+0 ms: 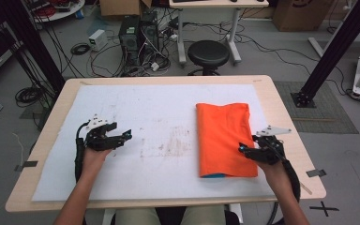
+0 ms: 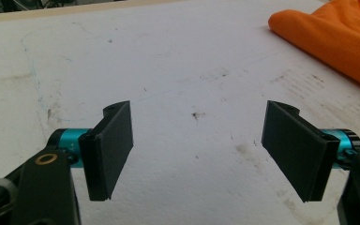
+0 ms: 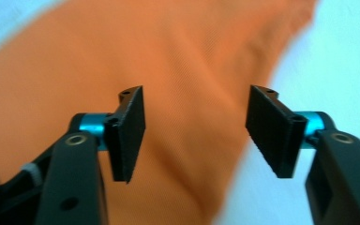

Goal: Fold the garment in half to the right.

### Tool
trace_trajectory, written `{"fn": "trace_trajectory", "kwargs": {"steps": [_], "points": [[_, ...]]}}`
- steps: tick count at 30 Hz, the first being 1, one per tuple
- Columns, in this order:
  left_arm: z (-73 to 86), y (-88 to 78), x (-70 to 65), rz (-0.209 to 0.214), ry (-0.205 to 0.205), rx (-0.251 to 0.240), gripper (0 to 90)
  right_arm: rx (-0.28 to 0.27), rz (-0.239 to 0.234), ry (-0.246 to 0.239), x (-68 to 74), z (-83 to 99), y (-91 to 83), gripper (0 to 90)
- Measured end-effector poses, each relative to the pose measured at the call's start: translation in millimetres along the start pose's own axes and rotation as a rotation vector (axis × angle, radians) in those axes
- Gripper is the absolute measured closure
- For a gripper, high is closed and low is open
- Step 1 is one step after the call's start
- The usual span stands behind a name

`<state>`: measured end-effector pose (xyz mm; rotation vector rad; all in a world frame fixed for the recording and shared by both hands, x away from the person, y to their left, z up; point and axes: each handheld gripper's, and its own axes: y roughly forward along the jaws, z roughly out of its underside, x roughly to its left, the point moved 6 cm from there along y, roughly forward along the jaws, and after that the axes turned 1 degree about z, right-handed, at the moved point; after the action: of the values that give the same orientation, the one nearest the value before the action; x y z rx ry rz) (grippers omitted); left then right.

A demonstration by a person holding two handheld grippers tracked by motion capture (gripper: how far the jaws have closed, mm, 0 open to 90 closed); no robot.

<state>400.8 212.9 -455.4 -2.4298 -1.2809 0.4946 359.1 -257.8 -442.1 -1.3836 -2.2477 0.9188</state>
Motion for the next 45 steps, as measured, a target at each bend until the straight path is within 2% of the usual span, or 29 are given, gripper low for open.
{"fn": "trace_trajectory", "kwargs": {"steps": [5, 13, 16, 19, 22, 24, 26, 28, 30, 32, 37, 40, 41, 42, 43, 45], "points": [[-0.4, -0.7, -0.8, 0.005, 0.000, -0.002, 25.2, -0.007, -0.041, -0.030, 18.9, -35.5, 33.7, 32.1], [0.1, -1.6, -0.6, 0.007, 0.002, 0.003, 25.2, 0.059, -0.075, 0.002, 32.5, -69.2, 88.4, 32.4], [0.2, -1.1, -1.7, 0.009, 0.001, 0.005, 25.2, 0.124, -0.065, -0.012, 35.4, -72.2, 108.5, 35.5], [0.5, 0.1, -2.3, 0.010, 0.003, 0.008, 25.2, 0.148, -0.096, -0.017, 42.9, -71.8, 121.8, 38.0], [0.9, 1.9, -3.6, 0.016, 0.003, 0.013, 25.2, 0.183, -0.116, -0.033, 51.2, -67.6, 129.8, 40.0], [0.7, 2.3, -4.3, 0.015, 0.004, 0.013, 25.2, 0.175, -0.121, -0.034, 49.7, -69.4, 127.3, 39.2], [0.7, 2.7, -4.7, 0.014, 0.005, 0.014, 25.2, 0.148, -0.140, -0.009, 44.2, -72.3, 120.3, 37.1], [0.8, 3.7, -5.0, 0.016, 0.003, 0.014, 25.2, 0.108, -0.138, 0.019, 34.9, -75.7, 111.7, 36.7], [0.9, 4.3, -5.1, 0.016, 0.003, 0.014, 25.2, 0.067, -0.105, 0.051, 20.9, -78.4, 104.0, 36.8], [0.7, 4.5, -5.8, 0.019, 0.005, 0.014, 25.2, 0.060, -0.038, 0.083, 3.2, -77.5, 100.2, 37.6], [0.6, 5.3, -6.6, 0.018, 0.003, 0.015, 25.2, 0.106, 0.126, 0.154, -39.2, -63.8, 100.5, 50.4], [0.6, 5.7, -6.5, 0.018, 0.002, 0.016, 25.2, 0.158, 0.169, 0.161, -53.9, -53.0, 104.7, 63.9], [0.5, 5.7, -6.5, 0.017, 0.002, 0.015, 25.2, 0.170, 0.171, 0.157, -56.4, -50.4, 105.9, 68.7], [0.4, 5.6, -6.5, 0.017, 0.001, 0.015, 25.2, 0.181, 0.196, 0.144, -59.0, -48.6, 106.1, 73.8], [0.3, 5.4, -6.4, 0.016, 0.002, 0.015, 25.2, 0.185, 0.223, 0.138, -61.1, -47.2, 105.2, 76.0], [0.5, 5.4, -6.4, 0.017, 0.002, 0.016, 25.2, 0.186, 0.217, 0.158, -62.9, -45.0, 104.7, 76.2]]}}
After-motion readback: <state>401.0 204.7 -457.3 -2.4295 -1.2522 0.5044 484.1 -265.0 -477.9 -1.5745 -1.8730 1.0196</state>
